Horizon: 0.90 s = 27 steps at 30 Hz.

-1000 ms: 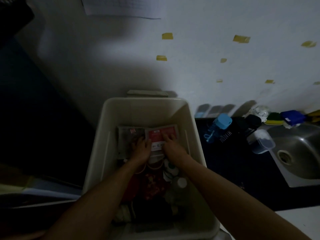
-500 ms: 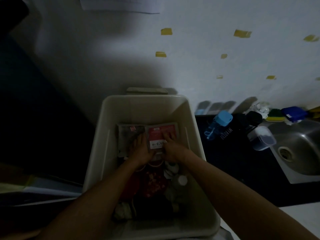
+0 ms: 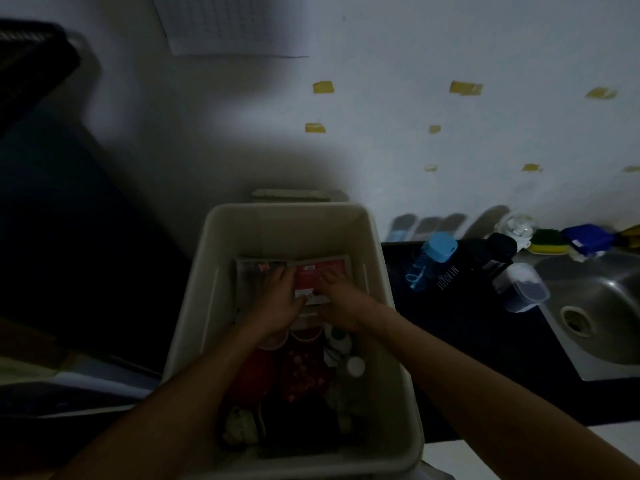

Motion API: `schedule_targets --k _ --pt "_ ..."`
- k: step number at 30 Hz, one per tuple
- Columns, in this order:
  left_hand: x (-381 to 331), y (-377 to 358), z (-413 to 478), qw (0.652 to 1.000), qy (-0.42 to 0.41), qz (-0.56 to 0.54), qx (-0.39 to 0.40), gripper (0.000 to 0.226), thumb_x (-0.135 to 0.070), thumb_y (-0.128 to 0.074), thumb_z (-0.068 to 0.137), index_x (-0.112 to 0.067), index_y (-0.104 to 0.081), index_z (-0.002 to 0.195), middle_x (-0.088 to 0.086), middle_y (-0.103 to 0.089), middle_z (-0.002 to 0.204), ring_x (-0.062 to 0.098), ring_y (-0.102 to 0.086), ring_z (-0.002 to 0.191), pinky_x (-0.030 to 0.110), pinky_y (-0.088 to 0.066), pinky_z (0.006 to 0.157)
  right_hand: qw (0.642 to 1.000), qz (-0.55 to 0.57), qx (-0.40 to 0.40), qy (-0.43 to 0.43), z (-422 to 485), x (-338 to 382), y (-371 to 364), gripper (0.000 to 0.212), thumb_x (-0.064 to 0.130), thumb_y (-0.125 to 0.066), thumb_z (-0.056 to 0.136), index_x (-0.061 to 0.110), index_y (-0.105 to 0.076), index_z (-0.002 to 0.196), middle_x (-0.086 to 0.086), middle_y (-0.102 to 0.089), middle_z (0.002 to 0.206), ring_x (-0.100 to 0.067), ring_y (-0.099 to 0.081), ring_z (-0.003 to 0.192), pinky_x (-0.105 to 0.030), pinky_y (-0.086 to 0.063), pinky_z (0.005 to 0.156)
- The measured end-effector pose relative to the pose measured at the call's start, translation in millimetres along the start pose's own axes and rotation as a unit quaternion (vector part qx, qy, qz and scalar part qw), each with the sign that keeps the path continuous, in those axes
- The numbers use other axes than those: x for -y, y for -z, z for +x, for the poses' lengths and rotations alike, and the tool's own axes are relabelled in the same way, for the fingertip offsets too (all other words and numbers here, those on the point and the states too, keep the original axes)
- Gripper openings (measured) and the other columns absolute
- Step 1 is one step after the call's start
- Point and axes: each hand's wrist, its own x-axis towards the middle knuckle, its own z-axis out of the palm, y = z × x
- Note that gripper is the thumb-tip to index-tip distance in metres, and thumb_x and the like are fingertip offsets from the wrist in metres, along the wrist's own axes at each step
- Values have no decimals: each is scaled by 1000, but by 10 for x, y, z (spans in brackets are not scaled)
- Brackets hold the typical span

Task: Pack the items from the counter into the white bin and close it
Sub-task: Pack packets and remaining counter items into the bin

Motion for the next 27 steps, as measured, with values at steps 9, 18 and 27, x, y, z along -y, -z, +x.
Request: schedule_targets --k 9,18,27 --pt "-657 142 -4 996 -71 42 -42 55 -24 -58 94 -11 -39 145 6 -41 149 22 -37 136 38 -31 113 988 15 -122 97 -355 -161 533 47 23 -53 94 21 -49 141 -5 -37 154 -21 -8 150 -32 1 122" --pt "-1444 -17 218 990 -109 51 -67 57 -25 -58 95 -8 -39 145 10 -37 151 26 -31 141 41 -26 115 978 61 -196 43 -797 -668 990 50 23 -55 95 18 -45 144 -7 -25 160 -22 -13 150 -39 -18 121" --pt "-1998 -624 256 982 -155 108 -31 52 -34 -51 97 -14 -40 144 4 -34 152 21 -28 141 37 -22 117 982 69 -178 -13 -1107 -1442 1004 49 17 -54 94 13 -46 142 -16 -34 154 -26 -19 148 -38 -16 121"
